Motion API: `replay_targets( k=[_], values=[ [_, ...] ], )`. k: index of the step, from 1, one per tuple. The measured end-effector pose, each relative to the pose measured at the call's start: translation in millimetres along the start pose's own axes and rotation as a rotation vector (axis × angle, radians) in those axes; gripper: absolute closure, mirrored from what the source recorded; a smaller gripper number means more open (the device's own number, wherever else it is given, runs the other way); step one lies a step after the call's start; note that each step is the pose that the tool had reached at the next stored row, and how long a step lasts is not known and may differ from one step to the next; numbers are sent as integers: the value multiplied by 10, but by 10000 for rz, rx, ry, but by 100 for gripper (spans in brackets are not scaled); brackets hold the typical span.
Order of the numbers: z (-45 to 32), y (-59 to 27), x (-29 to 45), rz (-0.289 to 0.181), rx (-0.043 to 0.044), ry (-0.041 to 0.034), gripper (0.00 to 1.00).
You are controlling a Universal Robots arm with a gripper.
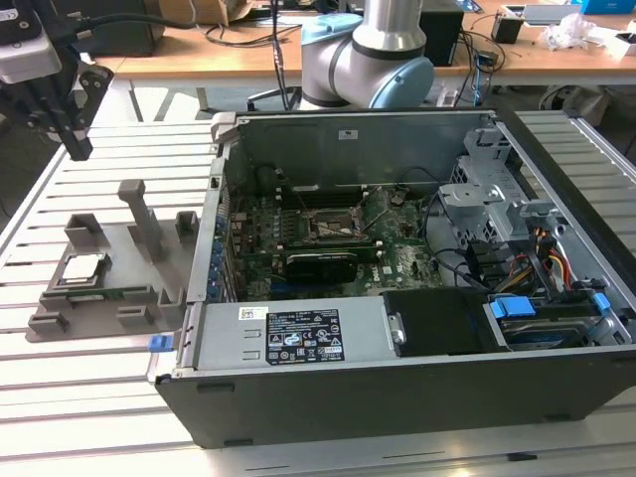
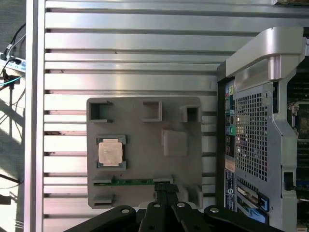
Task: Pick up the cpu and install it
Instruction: 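Reach for the cpu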
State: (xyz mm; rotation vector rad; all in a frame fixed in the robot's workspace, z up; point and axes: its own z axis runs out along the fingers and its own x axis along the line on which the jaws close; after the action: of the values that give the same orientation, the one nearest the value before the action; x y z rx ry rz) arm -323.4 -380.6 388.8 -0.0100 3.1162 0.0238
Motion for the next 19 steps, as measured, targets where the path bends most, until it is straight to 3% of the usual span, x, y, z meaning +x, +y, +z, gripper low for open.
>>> replay_targets(
  k=[15, 18, 19],
  values=[
    [4, 1, 189, -1, 1, 0, 89],
    [5, 1, 244, 0, 1, 0, 89],
    [9, 2, 328, 0, 1, 0, 89]
  ],
)
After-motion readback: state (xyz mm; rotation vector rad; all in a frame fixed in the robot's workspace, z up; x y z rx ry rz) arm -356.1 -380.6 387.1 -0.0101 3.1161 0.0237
